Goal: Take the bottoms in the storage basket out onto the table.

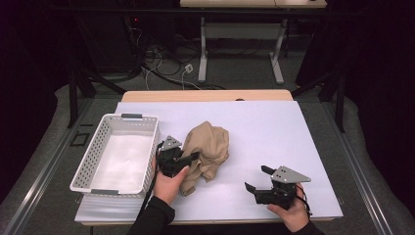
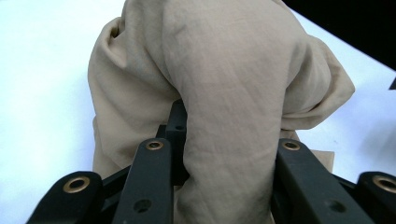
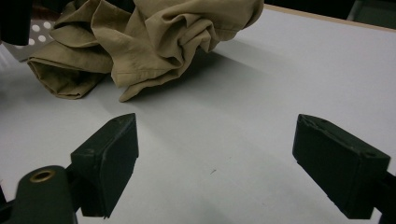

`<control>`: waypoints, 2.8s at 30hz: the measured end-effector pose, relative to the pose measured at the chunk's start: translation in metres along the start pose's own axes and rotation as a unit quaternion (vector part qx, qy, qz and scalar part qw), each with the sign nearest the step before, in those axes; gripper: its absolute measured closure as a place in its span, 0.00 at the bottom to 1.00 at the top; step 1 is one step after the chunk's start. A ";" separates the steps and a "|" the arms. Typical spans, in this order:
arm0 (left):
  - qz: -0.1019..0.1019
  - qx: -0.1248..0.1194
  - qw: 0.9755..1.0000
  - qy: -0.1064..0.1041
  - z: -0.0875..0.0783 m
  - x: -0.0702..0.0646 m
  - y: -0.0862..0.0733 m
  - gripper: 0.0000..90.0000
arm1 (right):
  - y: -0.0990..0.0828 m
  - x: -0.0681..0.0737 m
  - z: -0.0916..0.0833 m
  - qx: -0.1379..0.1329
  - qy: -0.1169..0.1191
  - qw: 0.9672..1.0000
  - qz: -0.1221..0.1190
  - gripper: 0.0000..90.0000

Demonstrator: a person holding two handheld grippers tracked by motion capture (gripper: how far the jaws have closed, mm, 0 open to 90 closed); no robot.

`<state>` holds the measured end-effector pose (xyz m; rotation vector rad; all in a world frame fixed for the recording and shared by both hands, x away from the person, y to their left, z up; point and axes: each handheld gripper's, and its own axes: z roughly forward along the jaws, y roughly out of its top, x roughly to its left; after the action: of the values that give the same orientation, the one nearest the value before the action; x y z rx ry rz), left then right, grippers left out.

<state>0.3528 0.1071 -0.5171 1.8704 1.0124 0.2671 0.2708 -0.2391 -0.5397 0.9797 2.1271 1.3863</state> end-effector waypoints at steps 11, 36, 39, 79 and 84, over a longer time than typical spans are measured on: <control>0.003 0.018 1.000 0.015 0.003 0.004 -0.004 0.76 | 0.000 0.000 0.000 0.001 0.001 1.000 0.001 0.16; -0.002 0.030 0.999 0.040 0.007 0.005 -0.008 0.65 | 0.000 0.000 0.001 0.003 0.001 1.000 0.001 0.16; -0.003 0.030 0.999 0.040 0.008 0.005 -0.008 0.61 | 0.000 0.000 0.001 0.004 0.001 1.000 0.001 0.16; -0.008 0.043 0.997 0.058 0.018 -0.003 -0.009 0.17 | -0.001 0.000 0.002 0.006 0.003 1.000 0.001 0.16; -0.004 0.047 0.997 0.063 0.020 -0.005 -0.009 0.09 | -0.001 0.000 0.002 0.006 0.003 1.000 0.000 0.16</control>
<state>0.3560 0.0926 -0.5335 1.9534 1.1345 0.3407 0.2722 -0.2382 -0.5415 0.9823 2.1407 1.3807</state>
